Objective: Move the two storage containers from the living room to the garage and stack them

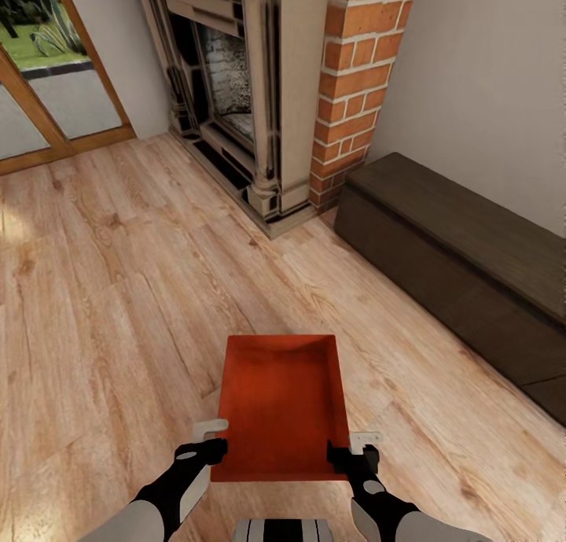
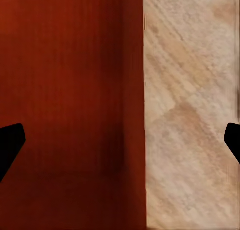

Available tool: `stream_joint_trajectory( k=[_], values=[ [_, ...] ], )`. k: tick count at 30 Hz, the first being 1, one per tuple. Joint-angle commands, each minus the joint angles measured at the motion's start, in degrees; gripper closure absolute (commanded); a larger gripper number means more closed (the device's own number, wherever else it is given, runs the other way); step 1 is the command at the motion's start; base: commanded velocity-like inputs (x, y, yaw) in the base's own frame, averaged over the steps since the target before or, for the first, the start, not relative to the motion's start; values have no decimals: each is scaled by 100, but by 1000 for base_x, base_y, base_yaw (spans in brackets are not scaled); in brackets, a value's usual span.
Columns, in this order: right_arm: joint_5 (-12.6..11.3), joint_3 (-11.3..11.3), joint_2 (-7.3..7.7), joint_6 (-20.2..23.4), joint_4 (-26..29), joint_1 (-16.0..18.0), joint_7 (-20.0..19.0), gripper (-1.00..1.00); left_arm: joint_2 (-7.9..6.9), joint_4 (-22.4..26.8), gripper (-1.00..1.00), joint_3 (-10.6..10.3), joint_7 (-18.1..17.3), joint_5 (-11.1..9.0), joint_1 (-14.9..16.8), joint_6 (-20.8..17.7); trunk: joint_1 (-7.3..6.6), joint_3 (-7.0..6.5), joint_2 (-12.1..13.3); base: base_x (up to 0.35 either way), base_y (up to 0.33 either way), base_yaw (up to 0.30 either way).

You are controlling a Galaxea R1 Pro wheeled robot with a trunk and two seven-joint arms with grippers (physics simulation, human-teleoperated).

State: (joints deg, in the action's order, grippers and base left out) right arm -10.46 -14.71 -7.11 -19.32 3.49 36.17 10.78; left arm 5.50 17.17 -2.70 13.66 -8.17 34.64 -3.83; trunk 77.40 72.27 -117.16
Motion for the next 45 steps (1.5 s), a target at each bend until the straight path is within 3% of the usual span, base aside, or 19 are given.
stream_joint_trajectory(
  k=[1,9,23,28,39,45],
  values=[
    [-54,-50,-1,-19,-6,4,17,-100,-3,23,-100,-31,31,-54,-2,-32,-1,3,-1,0,0,-76],
    [-53,-50,-1,-19,-6,4,12,-100,-11,338,-100,-57,31,-47,0,-40,-1,3,-1,0,0,-20],
    [-55,-43,8,-23,-6,4,16,-100,26,323,-100,-31,31,-28,-2,-69,-1,3,-1,0,0,0],
    [-252,-47,14,-20,-6,4,13,-100,22,329,-100,-36,31,-27,-2,-69,-1,3,-1,0,0,0],
    [-267,-76,16,-19,11,4,12,-100,9,374,-100,-70,31,-21,-2,-71,-1,3,-1,0,0,0],
    [-245,-97,20,-19,11,4,12,-100,21,374,-100,-51,31,139,-2,-74,-1,3,-1,0,0,0]
  ],
)
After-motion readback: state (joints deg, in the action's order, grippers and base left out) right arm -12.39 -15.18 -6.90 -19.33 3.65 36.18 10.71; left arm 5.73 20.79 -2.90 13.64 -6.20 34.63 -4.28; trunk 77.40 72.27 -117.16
